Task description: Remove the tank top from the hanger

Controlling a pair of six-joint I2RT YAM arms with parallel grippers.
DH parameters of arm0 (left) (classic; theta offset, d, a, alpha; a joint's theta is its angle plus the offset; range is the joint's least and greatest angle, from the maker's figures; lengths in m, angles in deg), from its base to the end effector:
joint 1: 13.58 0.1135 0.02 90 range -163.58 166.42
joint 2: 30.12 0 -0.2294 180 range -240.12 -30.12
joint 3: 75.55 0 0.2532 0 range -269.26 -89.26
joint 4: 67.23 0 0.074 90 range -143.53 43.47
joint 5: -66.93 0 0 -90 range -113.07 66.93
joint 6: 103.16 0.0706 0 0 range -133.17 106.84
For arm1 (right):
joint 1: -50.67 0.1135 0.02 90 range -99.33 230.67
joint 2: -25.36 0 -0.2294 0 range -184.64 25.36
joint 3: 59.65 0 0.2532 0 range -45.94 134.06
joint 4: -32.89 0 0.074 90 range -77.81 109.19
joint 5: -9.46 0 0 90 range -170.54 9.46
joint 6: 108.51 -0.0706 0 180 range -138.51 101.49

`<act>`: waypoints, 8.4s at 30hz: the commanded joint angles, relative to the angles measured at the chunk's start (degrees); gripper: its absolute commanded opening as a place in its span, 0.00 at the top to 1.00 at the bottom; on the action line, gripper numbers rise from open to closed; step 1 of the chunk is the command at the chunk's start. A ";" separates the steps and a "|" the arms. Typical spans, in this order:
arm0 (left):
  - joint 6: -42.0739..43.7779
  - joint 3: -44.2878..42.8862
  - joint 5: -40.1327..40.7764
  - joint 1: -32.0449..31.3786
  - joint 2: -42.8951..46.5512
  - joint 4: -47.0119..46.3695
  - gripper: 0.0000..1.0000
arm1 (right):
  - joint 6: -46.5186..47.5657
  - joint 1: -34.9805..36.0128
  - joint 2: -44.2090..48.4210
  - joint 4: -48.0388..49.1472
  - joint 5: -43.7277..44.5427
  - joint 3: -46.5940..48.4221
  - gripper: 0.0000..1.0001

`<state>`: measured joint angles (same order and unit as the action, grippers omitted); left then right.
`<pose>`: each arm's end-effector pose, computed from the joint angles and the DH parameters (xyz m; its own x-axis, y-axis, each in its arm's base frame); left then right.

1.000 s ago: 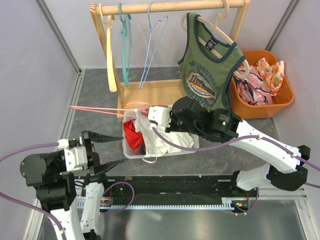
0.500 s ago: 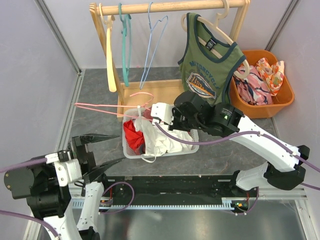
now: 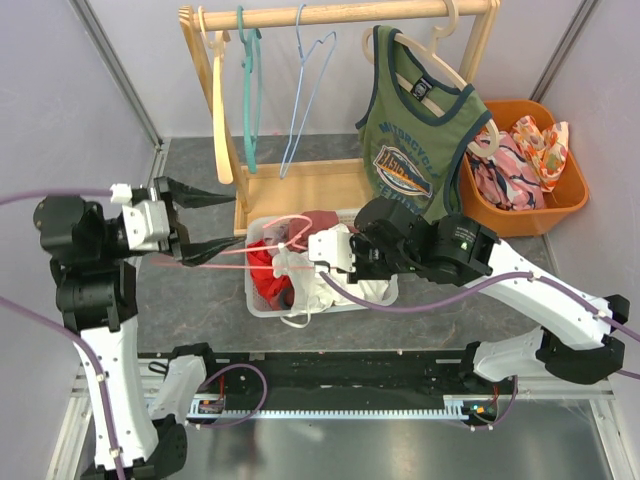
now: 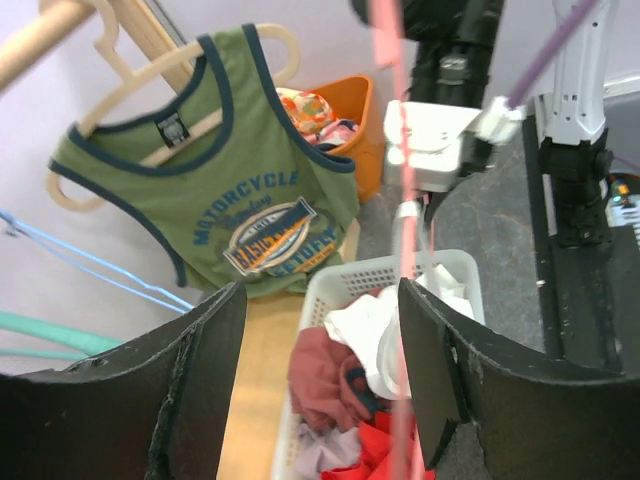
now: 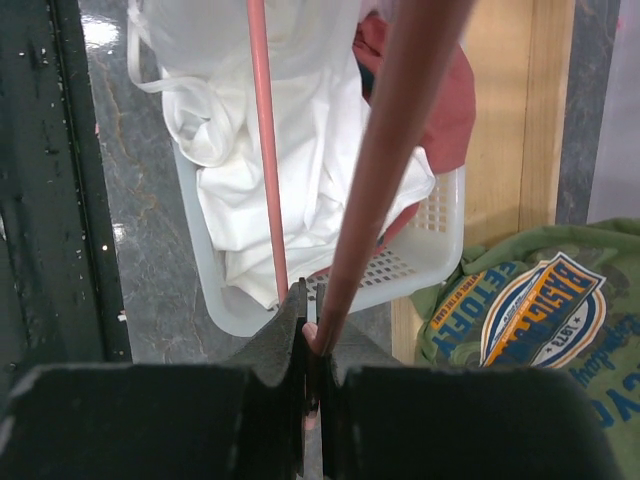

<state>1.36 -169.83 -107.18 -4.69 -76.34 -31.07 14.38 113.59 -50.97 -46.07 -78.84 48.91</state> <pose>0.1195 -0.0524 0.4842 0.4343 0.0940 -0.8958 0.8645 0.2358 0.4439 0.1289 0.2475 0.3662 0.1999 -0.8013 -0.5638 -0.9196 0.0453 -0.3904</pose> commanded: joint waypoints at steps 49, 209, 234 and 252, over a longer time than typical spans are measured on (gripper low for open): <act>-37.74 -10.84 20.48 23.47 -4.14 7.83 0.00 | 9.39 -4.11 -3.47 5.84 -0.37 6.58 1.00; -12.77 -28.76 0.53 -19.43 -27.08 18.15 0.98 | -45.35 -60.95 -0.57 57.24 7.05 6.52 0.02; -0.22 -27.53 5.27 -19.43 -32.18 24.46 0.98 | -73.86 -67.24 9.08 103.45 -76.75 -11.87 0.09; 2.26 -30.16 4.83 -23.73 -33.59 27.29 0.98 | -54.50 -56.94 5.85 78.17 -79.91 -9.42 0.22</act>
<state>1.25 -196.91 -102.46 -27.36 -109.60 -4.03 -41.58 55.25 -46.19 30.48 -155.87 38.83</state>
